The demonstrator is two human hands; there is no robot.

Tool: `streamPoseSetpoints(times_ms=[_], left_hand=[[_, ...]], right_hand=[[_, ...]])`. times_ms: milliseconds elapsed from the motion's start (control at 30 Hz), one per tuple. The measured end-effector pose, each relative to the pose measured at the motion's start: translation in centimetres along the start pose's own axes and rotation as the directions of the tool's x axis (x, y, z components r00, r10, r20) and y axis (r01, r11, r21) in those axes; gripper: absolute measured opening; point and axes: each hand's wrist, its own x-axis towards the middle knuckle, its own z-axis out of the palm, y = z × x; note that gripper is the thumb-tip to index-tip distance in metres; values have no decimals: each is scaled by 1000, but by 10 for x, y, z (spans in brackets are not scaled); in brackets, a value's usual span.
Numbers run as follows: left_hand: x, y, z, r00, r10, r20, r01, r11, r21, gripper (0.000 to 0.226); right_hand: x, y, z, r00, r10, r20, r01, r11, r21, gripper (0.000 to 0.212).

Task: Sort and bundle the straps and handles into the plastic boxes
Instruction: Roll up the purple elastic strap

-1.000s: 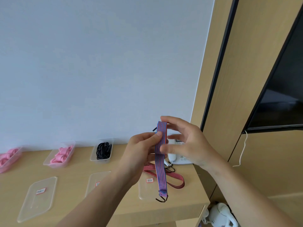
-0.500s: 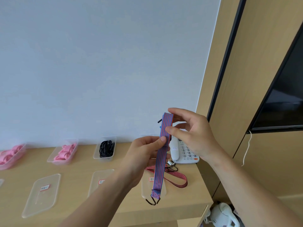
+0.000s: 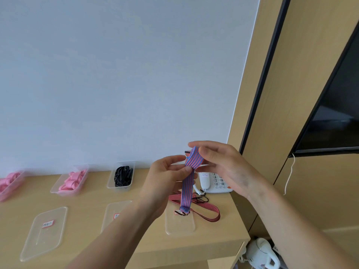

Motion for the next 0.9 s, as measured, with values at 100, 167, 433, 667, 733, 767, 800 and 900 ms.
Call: streamPoseSetpoints(times_ms=[100,167,433,667,733,767,800,900], left_hand=[[1,0,-3,999,-37,-3,37,998,56,31],[2,2,-4,999,-47,6,46,991,124,21],[0,12,8,971,-226,78,234,965,-120,38],[0,9,3,975,-171,141,179,983,-45,39],[1,6,0,978,-151,143,155,988,-21,36],[0,6,-1,979,-145,141,149,989,-15,34],[0,6,-1,980,-142,137,145,989,-13,33],[-2,5,-2,982,-137,134,138,990,-2,40]], right_hand=[[-1,-2,-3,1000,-14,14,14,1000,10,39],[-2,-4,-4,999,-43,-3,43,999,30,47],[0,3,0,968,-236,-85,192,915,-355,73],[2,6,4,969,-246,28,216,781,-586,82],[3,3,5,994,-109,8,101,884,-457,70],[3,2,5,998,-59,-12,49,915,-401,64],[4,2,5,999,-34,-36,18,931,-364,58],[8,4,5,994,-34,-106,0,951,-311,47]])
